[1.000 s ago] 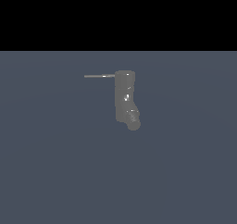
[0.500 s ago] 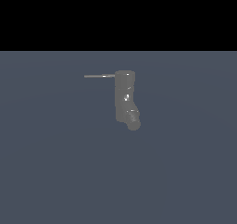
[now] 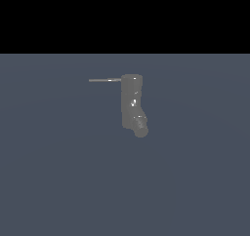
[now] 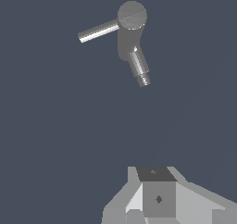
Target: Turn on the faucet by rotating a designated handle.
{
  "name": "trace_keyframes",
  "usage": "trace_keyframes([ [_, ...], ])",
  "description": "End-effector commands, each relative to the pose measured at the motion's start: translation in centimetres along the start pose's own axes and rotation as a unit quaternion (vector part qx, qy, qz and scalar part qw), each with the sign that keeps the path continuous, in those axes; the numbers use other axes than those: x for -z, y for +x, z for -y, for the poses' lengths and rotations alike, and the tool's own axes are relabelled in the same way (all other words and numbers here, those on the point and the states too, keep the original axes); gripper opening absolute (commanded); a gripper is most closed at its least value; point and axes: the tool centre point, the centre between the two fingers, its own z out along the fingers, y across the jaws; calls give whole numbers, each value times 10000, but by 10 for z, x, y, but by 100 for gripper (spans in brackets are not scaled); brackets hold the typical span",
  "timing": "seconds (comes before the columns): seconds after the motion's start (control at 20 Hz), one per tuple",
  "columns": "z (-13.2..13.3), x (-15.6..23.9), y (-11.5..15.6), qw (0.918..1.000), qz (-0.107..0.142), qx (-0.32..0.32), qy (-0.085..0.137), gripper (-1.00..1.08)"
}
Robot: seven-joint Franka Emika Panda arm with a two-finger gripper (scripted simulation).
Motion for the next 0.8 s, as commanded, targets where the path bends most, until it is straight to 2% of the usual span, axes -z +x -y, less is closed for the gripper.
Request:
trace_keyframes([
  [0.0,12,-11,7,9997,7,-258,1,-100],
  [0.35,43,-42,30,9951,24,-989,2,-100],
  [0.75,75,-76,62,9835,44,-1807,5,-100],
])
